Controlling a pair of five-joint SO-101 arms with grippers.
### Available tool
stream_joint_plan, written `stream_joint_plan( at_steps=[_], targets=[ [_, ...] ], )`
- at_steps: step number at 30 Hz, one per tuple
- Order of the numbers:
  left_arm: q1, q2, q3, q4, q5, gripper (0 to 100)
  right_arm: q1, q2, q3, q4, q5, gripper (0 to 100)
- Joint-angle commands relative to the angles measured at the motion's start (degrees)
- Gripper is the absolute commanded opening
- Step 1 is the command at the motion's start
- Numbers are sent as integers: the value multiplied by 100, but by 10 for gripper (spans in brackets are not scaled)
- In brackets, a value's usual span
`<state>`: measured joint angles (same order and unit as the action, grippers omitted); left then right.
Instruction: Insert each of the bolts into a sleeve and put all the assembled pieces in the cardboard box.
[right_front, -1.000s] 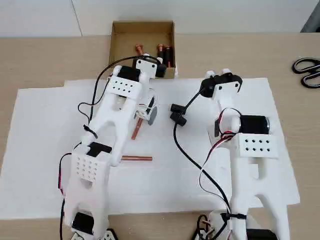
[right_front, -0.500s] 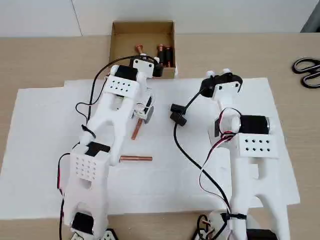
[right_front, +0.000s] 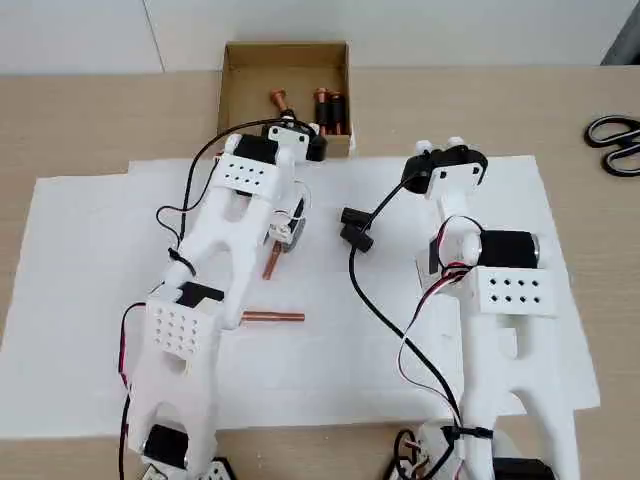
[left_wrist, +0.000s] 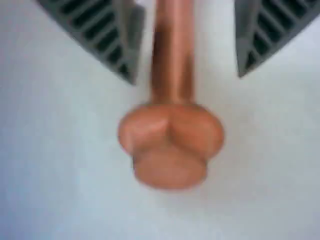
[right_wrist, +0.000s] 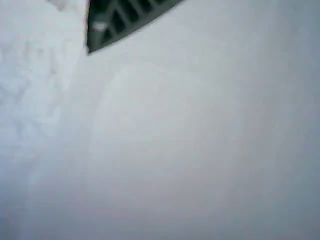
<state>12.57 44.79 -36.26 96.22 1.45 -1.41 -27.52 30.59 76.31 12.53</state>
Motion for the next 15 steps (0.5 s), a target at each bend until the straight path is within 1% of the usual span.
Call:
stream_joint_plan(
  at_steps=[1, 7, 12, 15],
  targets=[
    [70, -149, -233, -18, 9, 194, 22, -171, -26, -75, -70, 322],
    [123, -141, -189, -158, 9, 199, 22, -171, -26, -75, -70, 322],
    [114, 211, -295, -176, 9, 198, 22, -171, -26, -75, -70, 322],
    [105, 325, -479, -158, 35, 179, 22, -171, -26, -75, -70, 322]
  ],
)
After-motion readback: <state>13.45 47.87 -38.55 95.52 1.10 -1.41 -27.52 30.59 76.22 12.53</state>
